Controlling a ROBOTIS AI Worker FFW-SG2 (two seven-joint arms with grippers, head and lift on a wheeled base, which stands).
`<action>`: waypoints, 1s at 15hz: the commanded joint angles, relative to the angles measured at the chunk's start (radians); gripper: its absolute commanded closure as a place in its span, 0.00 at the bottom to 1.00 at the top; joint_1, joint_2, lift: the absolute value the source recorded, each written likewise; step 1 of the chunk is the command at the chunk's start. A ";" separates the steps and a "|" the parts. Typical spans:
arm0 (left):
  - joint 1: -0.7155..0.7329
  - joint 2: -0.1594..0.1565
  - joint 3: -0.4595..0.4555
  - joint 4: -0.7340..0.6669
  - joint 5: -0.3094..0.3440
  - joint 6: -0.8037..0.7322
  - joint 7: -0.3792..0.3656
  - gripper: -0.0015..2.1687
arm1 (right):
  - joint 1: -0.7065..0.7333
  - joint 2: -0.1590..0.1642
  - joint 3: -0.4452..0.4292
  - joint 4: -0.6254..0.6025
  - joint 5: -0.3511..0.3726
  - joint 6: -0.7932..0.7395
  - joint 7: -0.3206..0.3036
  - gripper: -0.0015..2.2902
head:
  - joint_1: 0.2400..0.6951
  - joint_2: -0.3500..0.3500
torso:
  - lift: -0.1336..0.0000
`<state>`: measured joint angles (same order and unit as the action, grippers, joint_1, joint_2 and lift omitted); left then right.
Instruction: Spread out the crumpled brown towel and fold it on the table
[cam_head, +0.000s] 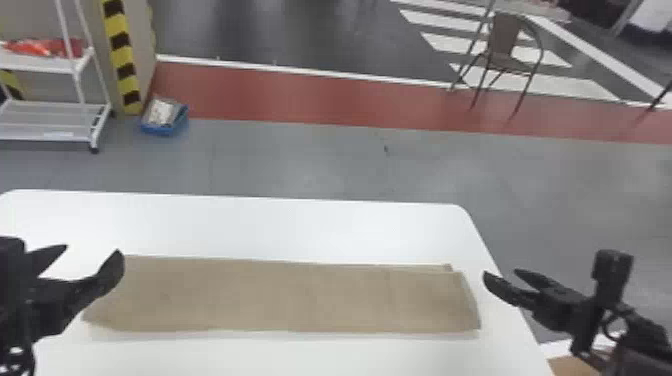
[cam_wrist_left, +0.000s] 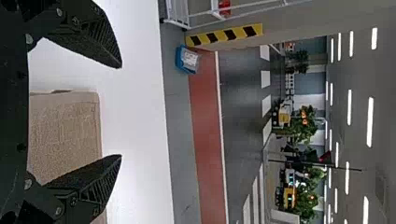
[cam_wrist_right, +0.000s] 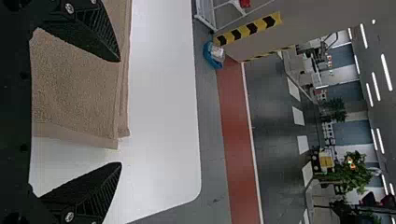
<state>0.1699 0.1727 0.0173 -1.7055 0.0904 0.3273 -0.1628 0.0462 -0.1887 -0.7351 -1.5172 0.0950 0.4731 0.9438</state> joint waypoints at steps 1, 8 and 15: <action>-0.015 0.001 -0.020 0.075 -0.011 -0.073 0.002 0.23 | -0.008 -0.009 -0.012 0.017 -0.005 0.002 0.000 0.04 | 1.00 0.09 | 1.00; 0.071 0.022 -0.080 0.101 -0.011 -0.064 0.083 0.84 | -0.006 -0.009 -0.036 0.029 -0.005 -0.014 0.010 0.04 | 1.00 0.04 | 1.00; 0.080 0.031 -0.082 0.135 -0.014 -0.079 0.095 0.84 | -0.017 -0.009 -0.018 0.034 0.000 -0.020 0.010 0.04 | 1.00 0.05 | 1.00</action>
<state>0.2477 0.2047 -0.0601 -1.5712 0.0806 0.2479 -0.0687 0.0324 -0.1980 -0.7539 -1.4859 0.0950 0.4552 0.9526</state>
